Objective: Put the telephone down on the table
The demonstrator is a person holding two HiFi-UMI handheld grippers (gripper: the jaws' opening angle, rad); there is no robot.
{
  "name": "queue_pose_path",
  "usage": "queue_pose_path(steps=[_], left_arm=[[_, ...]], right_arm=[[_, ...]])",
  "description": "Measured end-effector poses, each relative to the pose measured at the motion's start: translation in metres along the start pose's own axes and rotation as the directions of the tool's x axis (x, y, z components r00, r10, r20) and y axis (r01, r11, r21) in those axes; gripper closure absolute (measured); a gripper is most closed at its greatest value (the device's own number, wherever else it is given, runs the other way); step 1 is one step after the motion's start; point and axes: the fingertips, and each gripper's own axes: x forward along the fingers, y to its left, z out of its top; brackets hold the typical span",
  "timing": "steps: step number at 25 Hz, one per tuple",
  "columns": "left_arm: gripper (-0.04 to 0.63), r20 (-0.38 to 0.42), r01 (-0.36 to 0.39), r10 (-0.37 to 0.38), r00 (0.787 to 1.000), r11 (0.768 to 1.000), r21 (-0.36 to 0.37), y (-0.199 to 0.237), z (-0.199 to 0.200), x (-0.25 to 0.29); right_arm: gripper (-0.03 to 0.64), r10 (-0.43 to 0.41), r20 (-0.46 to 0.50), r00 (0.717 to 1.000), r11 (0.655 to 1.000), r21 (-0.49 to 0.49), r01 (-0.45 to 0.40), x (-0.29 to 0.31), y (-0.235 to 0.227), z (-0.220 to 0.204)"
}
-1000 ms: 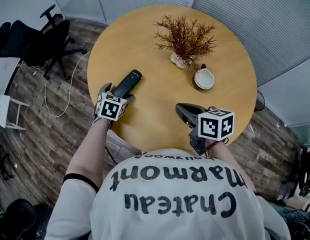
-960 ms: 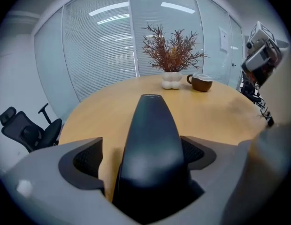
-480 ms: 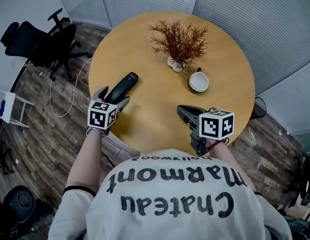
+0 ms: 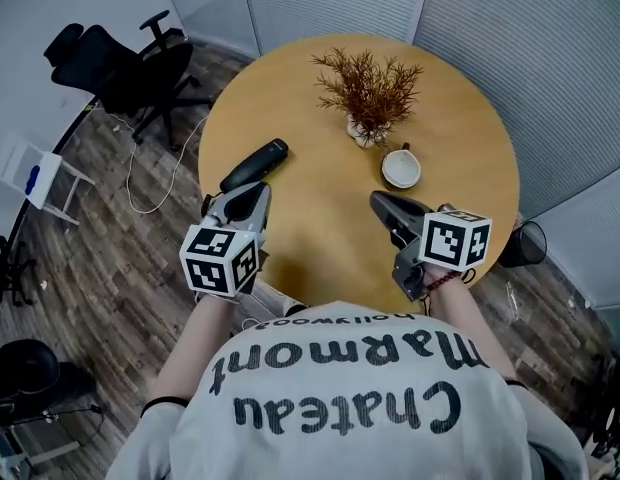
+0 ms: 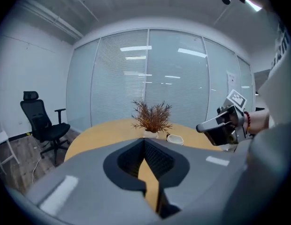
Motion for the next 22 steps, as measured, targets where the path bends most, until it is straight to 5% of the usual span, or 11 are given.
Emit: queue_pose_path(steps=[5, 22], left_arm=[[0.586, -0.012, 0.012, -0.013, 1.0, 0.999, -0.052, -0.05, -0.01, -0.029], [0.586, 0.009, -0.067, 0.068, 0.998, 0.994, -0.088, -0.151, -0.057, -0.089]], right_arm=[[0.601, 0.023, 0.015, 1.0, 0.995, -0.099, -0.022, -0.03, 0.008, -0.002], [0.601, 0.095, -0.098, 0.991, 0.986, -0.126, -0.107, -0.115, 0.012, -0.078]])
